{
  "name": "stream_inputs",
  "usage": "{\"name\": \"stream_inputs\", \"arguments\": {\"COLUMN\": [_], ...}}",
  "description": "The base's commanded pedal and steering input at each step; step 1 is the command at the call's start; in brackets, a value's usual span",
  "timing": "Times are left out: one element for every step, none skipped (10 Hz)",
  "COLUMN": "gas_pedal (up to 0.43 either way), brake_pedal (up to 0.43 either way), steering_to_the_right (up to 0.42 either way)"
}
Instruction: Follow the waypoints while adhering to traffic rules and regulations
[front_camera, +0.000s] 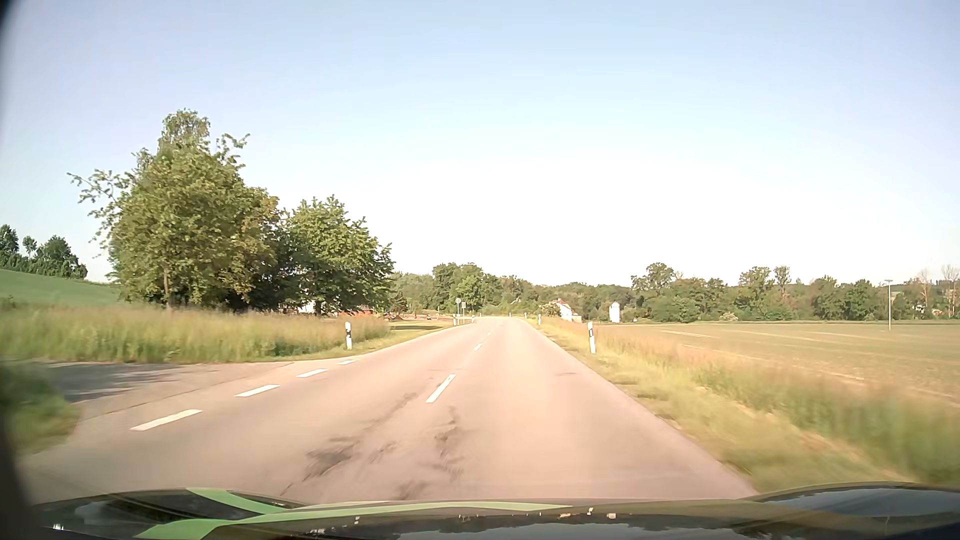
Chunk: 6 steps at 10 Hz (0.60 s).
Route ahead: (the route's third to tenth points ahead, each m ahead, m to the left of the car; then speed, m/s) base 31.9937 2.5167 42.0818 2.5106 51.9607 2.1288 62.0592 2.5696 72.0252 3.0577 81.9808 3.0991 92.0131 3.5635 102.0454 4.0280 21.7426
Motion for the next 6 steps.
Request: {"name": "stream_inputs", "arguments": {"gas_pedal": [0.22,0.22,0.22,0.228,0.228,0.228], "brake_pedal": [0.0,0.0,0.0,0.0,0.0,0.0], "steering_to_the_right": [-0.004,-0.004,-0.004,-0.004,-0.004,-0.003]}}
